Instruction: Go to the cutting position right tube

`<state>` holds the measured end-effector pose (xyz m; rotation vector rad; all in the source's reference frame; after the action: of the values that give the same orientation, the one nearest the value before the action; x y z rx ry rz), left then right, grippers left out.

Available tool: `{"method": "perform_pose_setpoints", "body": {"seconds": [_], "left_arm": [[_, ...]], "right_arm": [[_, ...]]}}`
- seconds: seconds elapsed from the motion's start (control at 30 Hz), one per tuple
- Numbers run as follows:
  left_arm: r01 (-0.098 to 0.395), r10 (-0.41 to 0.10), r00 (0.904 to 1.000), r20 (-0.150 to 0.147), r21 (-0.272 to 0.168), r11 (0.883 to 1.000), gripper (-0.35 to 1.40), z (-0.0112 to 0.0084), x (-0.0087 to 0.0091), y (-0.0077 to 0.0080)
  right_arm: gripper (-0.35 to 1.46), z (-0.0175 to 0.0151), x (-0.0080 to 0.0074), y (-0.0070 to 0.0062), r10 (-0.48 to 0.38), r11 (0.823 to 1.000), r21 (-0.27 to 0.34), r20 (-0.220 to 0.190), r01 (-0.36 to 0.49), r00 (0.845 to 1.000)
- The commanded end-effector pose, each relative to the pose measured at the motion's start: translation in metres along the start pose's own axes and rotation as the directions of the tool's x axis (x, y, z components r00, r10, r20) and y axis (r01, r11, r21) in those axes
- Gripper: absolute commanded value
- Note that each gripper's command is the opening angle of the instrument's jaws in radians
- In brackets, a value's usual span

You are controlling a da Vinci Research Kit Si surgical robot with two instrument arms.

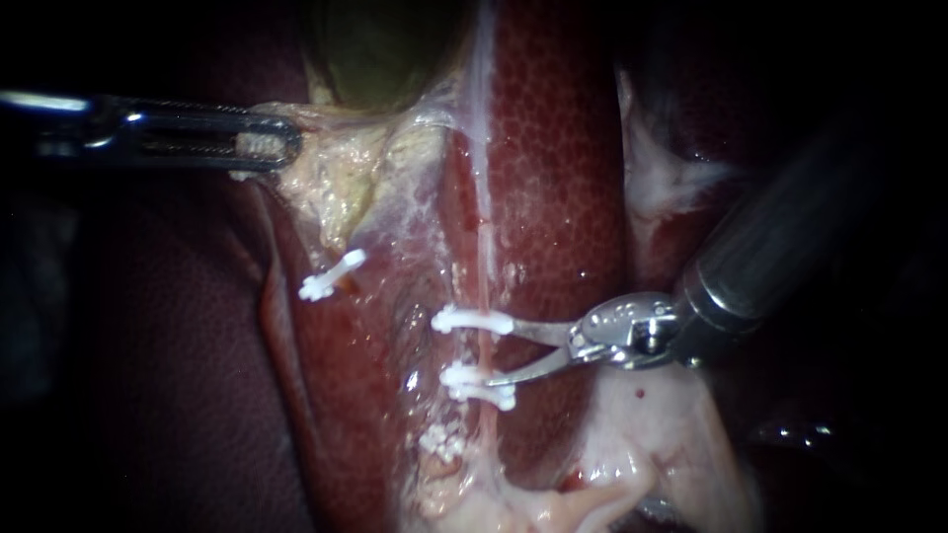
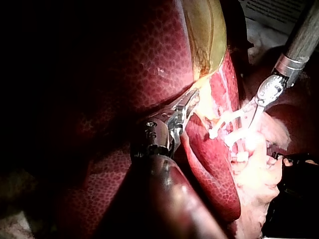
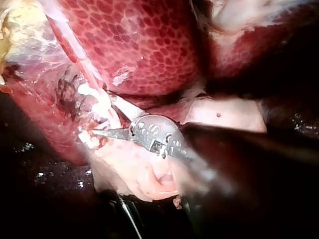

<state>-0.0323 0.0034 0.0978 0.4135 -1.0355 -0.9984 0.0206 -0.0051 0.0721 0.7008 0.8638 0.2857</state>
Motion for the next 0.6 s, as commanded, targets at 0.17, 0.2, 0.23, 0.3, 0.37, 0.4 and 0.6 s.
{"method": "perform_pose_setpoints", "body": {"seconds": [0.17,0.2,0.23,0.3,0.37,0.4,0.6], "left_arm": [[0.000,0.000,1.0000,0.000,-0.001,1.000,-0.35,0.0001,0.0000,-0.0001],[0.000,0.000,1.0000,0.000,-0.001,1.000,-0.35,0.0001,0.0000,-0.0001],[0.000,0.000,1.0000,0.000,-0.001,1.000,-0.35,0.0001,0.0000,-0.0001],[0.000,0.000,1.0000,0.000,-0.001,1.000,-0.35,0.0001,0.0000,-0.0001],[0.000,0.000,1.0000,0.001,-0.002,1.000,-0.35,0.0001,0.0000,-0.0001],[0.000,0.000,1.0000,0.001,-0.002,1.000,-0.35,0.0002,0.0000,-0.0002],[0.000,0.000,1.0000,0.001,-0.003,1.000,-0.35,0.0003,0.0001,-0.0003]], "right_arm": [[1.43,0.0014,0.0003,0.0002,0.014,1.000,0.010,-0.002,-0.014,1.000],[1.43,0.0016,0.0004,0.0002,0.013,1.000,0.013,-0.004,-0.013,1.000],[1.43,0.0019,0.0004,0.0003,0.017,1.000,0.015,-0.003,-0.017,1.000],[1.41,0.0023,0.0005,0.0004,0.022,1.000,0.021,0.000,-0.022,1.000],[1.38,0.0028,0.0007,0.0005,0.037,0.999,0.032,-0.005,-0.036,0.999],[1.38,0.0030,0.0007,0.0006,0.039,0.998,0.040,-0.005,-0.038,0.999],[1.36,0.0041,0.0011,0.0011,0.064,0.997,0.040,-0.010,-0.063,0.998]]}}
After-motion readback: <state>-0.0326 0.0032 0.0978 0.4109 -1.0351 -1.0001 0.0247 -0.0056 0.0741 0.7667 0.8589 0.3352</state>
